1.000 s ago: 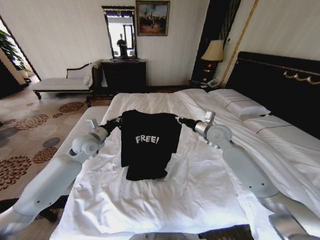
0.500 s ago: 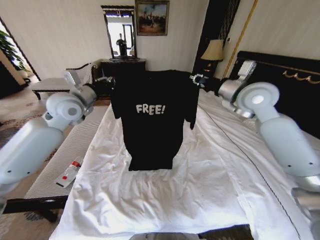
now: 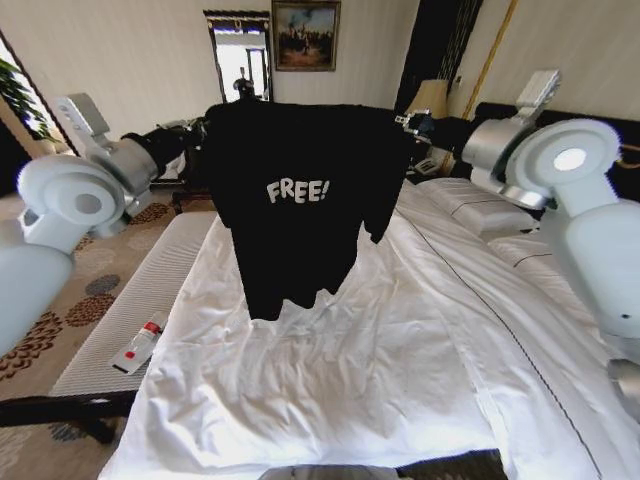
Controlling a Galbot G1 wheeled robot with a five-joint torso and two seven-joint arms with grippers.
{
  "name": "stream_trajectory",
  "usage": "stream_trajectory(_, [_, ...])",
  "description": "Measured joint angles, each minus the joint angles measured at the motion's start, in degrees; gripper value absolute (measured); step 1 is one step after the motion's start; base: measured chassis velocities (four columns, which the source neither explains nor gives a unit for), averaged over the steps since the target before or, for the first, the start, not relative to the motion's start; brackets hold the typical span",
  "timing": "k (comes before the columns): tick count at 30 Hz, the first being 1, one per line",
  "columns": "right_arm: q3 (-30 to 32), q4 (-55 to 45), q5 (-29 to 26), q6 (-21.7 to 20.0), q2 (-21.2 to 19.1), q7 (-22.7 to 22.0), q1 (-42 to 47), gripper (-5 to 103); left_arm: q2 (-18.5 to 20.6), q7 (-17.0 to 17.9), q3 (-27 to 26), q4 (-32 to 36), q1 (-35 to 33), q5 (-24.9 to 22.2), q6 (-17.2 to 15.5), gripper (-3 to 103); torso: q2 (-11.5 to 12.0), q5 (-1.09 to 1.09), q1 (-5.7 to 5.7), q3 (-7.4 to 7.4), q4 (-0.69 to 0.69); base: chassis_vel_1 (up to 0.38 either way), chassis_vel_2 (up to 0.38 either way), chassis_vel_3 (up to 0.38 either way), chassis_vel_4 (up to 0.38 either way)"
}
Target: Fold the clothes on the bed.
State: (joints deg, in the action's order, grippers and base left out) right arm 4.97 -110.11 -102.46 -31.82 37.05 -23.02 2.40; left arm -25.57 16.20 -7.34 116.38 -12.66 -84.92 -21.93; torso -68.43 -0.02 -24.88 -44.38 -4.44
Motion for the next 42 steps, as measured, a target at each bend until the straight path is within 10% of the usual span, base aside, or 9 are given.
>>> stream_trajectory(12, [3.5,-18.0,-7.2,3.3,-1.4,-6.5,2.1,1,12.1,0.5,-28.4,15.7,-27.3,-6.5,0.9,2,0.0,-0.02,0.03,0.02,0.04,0.000,0.000,0.000,0.000])
stream_trajectory(17, [11.0,-24.1,-11.3,4.8,-8.7,-6.5,6.7,1,13.4,1.5,-37.6,19.5,-35.4,-8.2,-0.1,2,0.0,-0.01,0.03,0.01,0.01,0.000,0.000,0.000,0.000])
stream_trajectory(28, [27.0,-33.7,-22.5,6.8,-18.5,-8.9,18.8,1,12.2,13.7,-48.3,26.3,-39.1,-24.5,-11.4,2,0.0,-0.04,0.02,0.01,0.03,0.000,0.000,0.000,0.000])
stream_trajectory(33, [35.0,-33.7,-22.9,5.7,-18.6,-9.1,29.5,1,10.8,18.5,-50.9,27.2,-42.5,-29.8,-13.6,2,0.0,0.00,0.02,0.01,0.02,0.000,0.000,0.000,0.000])
stream_trajectory(42, [29.1,-29.4,-7.8,3.9,-6.6,-8.5,43.0,1,5.4,17.1,-31.6,25.2,-40.9,-10.6,-12.2,2,0.0,-0.01,0.00,-0.01,0.05,0.000,0.000,0.000,0.000])
